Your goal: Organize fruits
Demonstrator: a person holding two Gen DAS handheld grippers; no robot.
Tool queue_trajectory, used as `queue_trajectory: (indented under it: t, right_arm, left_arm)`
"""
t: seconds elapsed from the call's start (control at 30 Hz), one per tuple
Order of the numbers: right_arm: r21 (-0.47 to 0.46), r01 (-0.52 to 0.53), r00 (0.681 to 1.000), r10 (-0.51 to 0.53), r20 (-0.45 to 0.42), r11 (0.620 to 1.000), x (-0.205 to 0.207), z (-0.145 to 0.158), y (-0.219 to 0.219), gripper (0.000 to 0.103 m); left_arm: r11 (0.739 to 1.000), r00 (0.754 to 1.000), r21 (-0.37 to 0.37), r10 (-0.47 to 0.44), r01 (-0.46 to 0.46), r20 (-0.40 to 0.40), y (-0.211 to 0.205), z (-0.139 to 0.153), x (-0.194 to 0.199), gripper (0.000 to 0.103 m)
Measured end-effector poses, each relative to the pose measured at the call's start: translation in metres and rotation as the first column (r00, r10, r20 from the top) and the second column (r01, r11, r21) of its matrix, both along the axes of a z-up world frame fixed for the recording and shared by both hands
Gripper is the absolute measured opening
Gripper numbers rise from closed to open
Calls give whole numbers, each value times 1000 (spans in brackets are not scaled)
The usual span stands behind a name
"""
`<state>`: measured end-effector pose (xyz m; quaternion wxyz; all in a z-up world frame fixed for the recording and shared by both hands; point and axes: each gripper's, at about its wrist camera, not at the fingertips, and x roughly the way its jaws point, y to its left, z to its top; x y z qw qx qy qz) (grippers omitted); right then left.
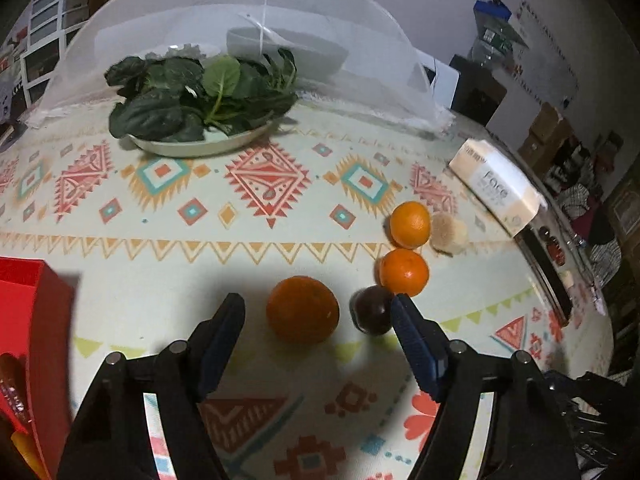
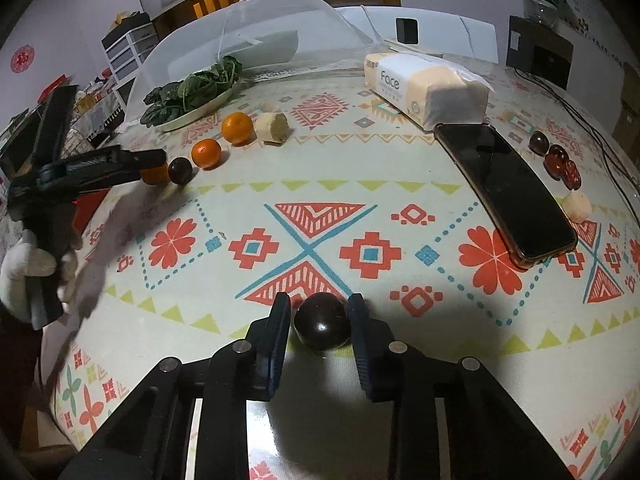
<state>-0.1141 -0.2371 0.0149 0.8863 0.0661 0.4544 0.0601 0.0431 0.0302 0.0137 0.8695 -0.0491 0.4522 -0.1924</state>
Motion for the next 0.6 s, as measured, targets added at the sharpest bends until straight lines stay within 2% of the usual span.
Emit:
queue_trajectory:
  t: [0.07,0.13,0.2,0.27,0.6]
  right_arm:
    - [3,0,1000,0,2,1000,0,0,0,32]
    - [8,-2,1000,2,4,1000,1,1,1,32]
    - [11,-4,1000,4,7,1000,1,3,2,31]
    - [9,-7,1000,7,9,1000,2,4,3,31]
    - [15,-7,1000,7,20,1000,0,7,8,29]
  left_arm:
    - [1000,1000,-29,-10,10,0,0,-3,0,63]
    - [999,1000,-40,-5,6,10,1,1,-2,43]
    - [1000,1000,-24,-7,8,23,0,6,-4,32]
    - [1000,1000,-11,-16,16,24,0,8,-7,30]
    - [998,1000,-61,12,-11,23,20,14,-28,28]
